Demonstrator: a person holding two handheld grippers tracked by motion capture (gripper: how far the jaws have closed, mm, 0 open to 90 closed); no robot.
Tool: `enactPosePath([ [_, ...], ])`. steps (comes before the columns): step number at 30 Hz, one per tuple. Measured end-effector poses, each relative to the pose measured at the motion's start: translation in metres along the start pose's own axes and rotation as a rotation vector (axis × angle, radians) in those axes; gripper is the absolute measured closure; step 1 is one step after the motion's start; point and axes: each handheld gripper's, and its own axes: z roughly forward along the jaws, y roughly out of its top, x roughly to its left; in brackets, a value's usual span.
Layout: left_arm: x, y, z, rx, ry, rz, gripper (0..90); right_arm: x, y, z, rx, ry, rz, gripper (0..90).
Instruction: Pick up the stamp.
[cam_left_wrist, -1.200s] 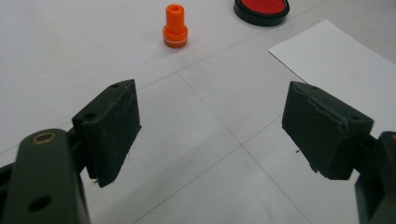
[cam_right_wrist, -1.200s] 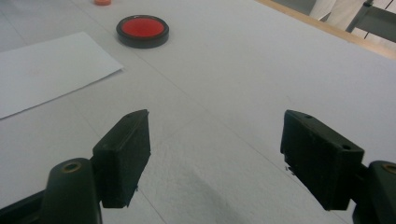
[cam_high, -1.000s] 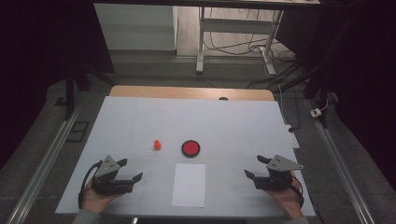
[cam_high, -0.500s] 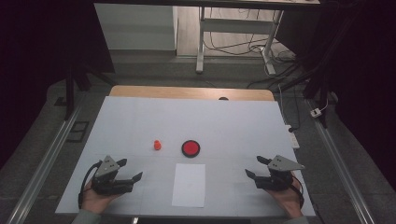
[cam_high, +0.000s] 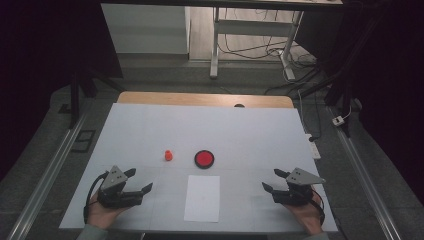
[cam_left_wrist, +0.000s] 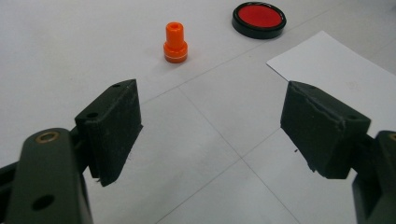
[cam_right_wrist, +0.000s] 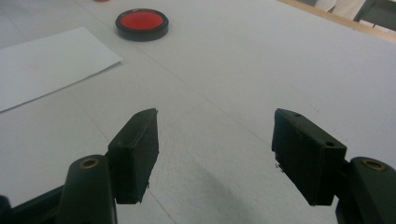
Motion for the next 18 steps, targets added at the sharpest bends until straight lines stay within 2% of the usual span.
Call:
enactPosePath([
  [6,0.003,0.005,0.002,-0.005,-0.001,0.007,20.6,0.004,0.001,0.004,0.017,-0.002,-0.020,31.8],
  [9,0.007,0.009,0.004,-0.012,-0.003,-0.006,20.6,0.004,0.002,0.004,0.008,0.009,-0.015,32.0],
  [15,0.008,0.014,0.005,-0.015,-0.002,-0.004,20.8,0.005,0.001,0.005,0.007,0.011,-0.015,32.1],
  [18,0.007,0.020,0.005,-0.013,0.008,0.013,21.0,0.006,0.003,0.005,0.004,0.007,-0.021,32.2],
])
